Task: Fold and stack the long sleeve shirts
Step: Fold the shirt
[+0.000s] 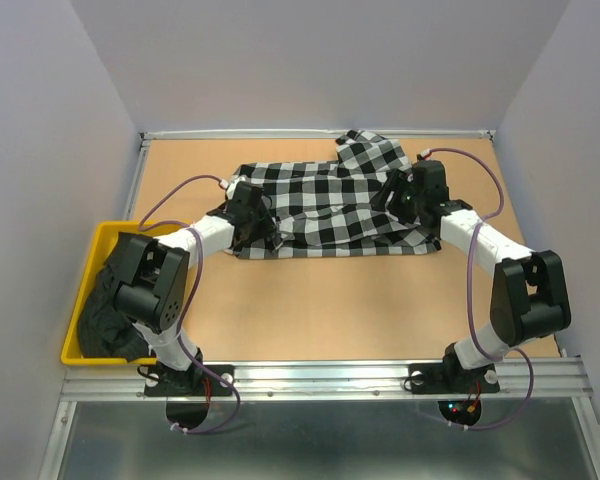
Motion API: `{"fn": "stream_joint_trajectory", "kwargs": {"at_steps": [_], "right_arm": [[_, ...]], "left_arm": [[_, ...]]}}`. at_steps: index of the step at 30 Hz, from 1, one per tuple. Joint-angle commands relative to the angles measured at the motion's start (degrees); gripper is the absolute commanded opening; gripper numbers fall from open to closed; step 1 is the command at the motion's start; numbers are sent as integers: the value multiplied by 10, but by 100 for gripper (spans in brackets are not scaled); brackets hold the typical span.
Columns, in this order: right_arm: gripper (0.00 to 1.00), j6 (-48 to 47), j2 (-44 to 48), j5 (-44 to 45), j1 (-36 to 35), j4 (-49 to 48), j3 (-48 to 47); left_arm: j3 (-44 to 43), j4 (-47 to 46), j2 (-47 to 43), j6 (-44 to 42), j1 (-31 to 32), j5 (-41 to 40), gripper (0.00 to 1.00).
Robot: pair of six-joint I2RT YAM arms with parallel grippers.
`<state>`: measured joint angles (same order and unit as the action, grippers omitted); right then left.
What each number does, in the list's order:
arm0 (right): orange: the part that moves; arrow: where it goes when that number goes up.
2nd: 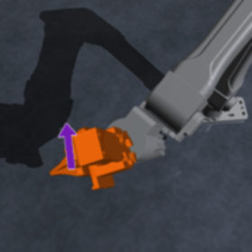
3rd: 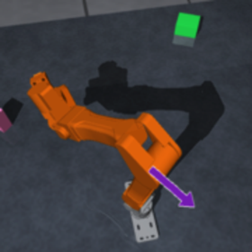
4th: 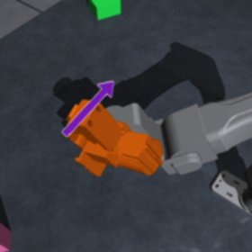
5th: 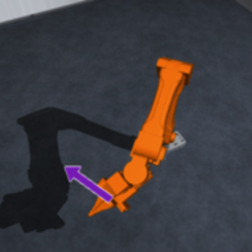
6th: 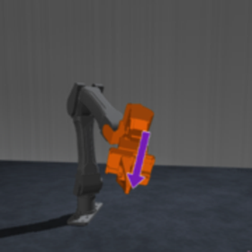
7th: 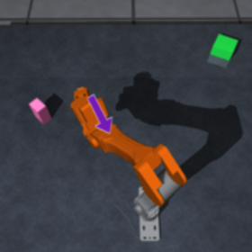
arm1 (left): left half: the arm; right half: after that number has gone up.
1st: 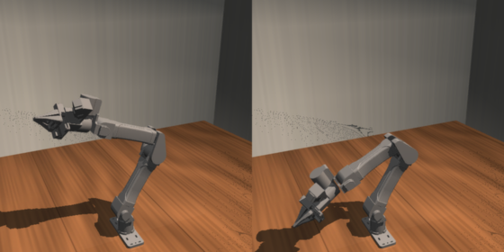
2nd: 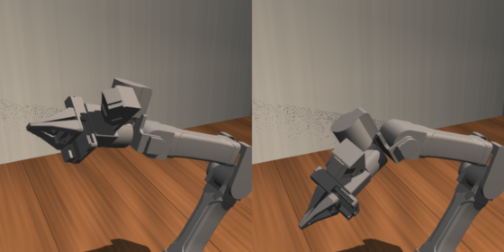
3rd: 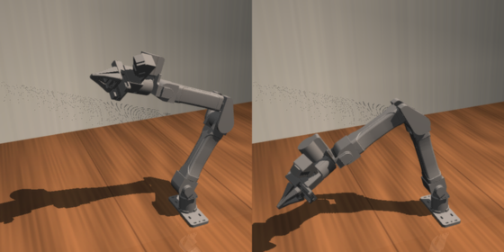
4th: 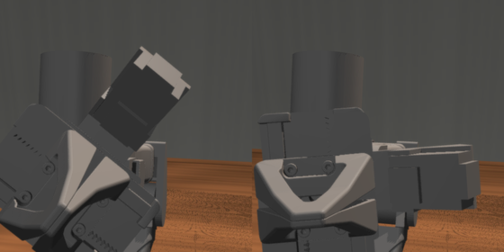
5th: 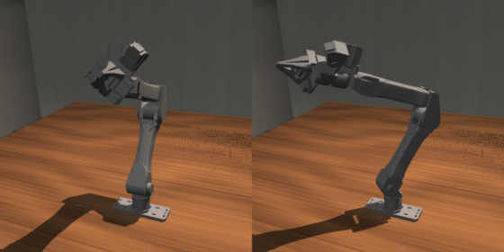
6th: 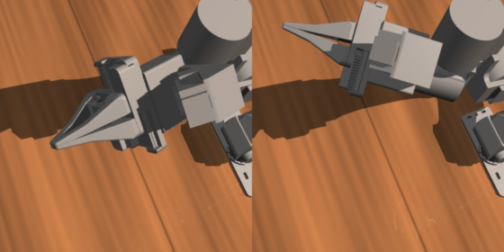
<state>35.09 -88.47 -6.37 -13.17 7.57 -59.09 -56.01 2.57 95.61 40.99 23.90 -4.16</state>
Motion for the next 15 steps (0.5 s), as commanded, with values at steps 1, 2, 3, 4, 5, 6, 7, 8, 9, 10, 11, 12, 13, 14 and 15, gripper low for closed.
{"fn": "stream_joint_trajectory", "kwargs": {"at_steps": [1,2,3,4,5,6,7,8,9,10,11,12,13,14,15], "right_arm": [[69,-12,15,-7,6,-6,13],[69,-14,13,-6,7,-6,12],[69,-14,12,-7,8,-6,10],[69,-15,12,-7,9,-6,10],[69,-16,11,-7,9,-6,9],[69,-18,10,-8,10,-6,8],[69,-20,10,-8,10,-6,7],[69,-20,9,-8,10,-6,6],[69,-22,9,-7,11,-6,6],[69,-22,8,-6,13,-6,6],[69,-22,8,-6,15,-6,6],[69,-22,6,-7,16,-6,7],[69,-22,4,-8,16,-6,7],[69,-23,2,-9,19,-6,7],[69,-20,0,-12,20,-6,7]], "left_arm": [[-31,-8,5,-7,-2,10,49],[-36,-8,11,-10,-2,10,43],[-37,-8,12,-10,-2,10,40],[-38,-8,13,-14,-2,11,36],[-40,-9,14,-14,-2,10,34],[-41,-8,16,-15,-2,10,29],[-41,-9,17,-17,-2,10,25],[-43,-8,18,-18,-2,10,22],[-45,-7,18,-20,-2,12,15],[-47,-7,16,-24,-1,10,8],[-48,-6,12,-27,-1,7,7],[-49,-6,7,-29,-1,3,5],[-49,-7,1,-34,-1,-2,0],[-52,-5,-9,-48,-1,-10,0],[-55,-1,-15,-54,0,-30,0]]}}
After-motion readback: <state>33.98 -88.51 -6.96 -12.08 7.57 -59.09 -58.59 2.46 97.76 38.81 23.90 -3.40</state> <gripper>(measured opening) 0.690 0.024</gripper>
